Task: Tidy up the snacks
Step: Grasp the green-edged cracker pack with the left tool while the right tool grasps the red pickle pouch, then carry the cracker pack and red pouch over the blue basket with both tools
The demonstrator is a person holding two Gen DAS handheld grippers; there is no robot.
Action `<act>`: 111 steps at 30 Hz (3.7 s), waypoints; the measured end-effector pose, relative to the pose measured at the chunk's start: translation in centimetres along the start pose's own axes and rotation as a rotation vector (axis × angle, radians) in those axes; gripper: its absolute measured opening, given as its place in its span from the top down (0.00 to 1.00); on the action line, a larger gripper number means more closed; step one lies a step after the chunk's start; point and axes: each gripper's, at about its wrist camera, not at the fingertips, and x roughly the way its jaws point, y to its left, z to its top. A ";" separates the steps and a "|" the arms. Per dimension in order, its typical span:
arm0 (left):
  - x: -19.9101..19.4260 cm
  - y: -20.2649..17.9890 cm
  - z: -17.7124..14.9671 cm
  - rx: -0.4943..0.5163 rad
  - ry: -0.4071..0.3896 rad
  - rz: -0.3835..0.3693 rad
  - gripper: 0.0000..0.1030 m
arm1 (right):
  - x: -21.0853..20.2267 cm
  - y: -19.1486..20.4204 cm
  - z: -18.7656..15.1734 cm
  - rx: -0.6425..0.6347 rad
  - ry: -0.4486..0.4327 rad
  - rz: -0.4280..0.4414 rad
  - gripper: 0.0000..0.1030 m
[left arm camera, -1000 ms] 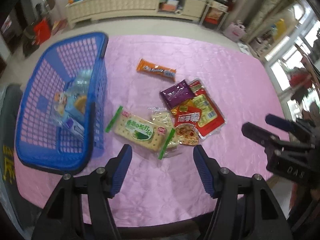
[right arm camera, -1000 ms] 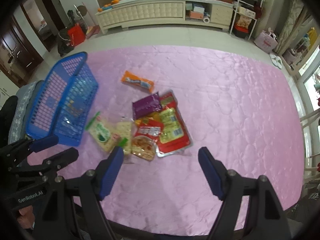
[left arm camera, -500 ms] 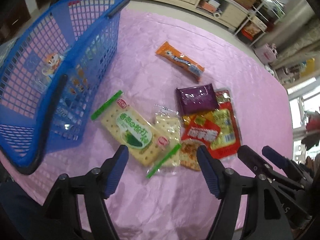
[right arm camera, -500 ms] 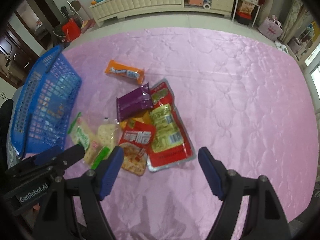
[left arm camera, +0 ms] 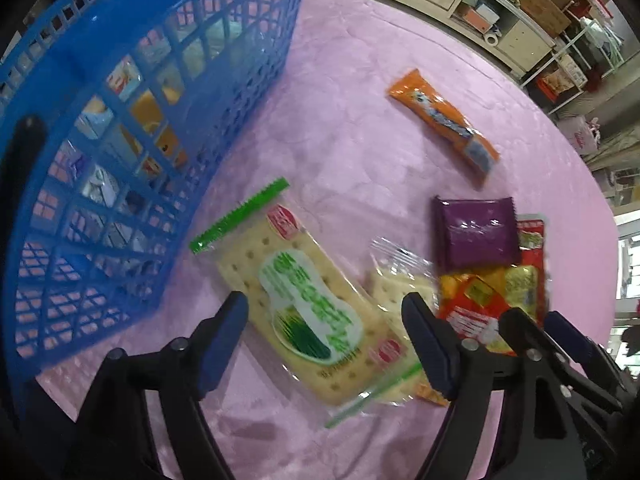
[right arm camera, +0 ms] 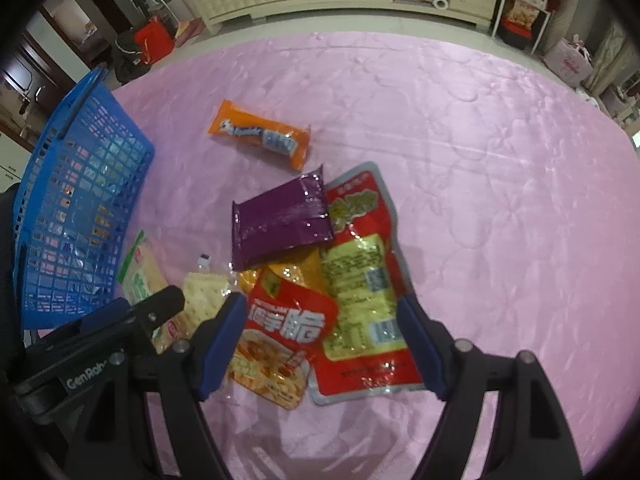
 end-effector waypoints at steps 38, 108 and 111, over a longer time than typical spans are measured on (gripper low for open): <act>-3.2 1.1 -4.5 0.375 0.023 -0.099 0.87 | -0.2 -5.9 -3.2 0.091 0.050 0.104 0.22; -20.1 12.9 6.1 0.453 -0.078 -0.387 0.98 | -12.1 20.4 0.2 -0.173 -0.039 0.038 0.96; -18.5 13.5 7.3 0.442 -0.051 -0.385 0.98 | -10.7 21.5 1.0 -0.186 -0.011 0.036 0.96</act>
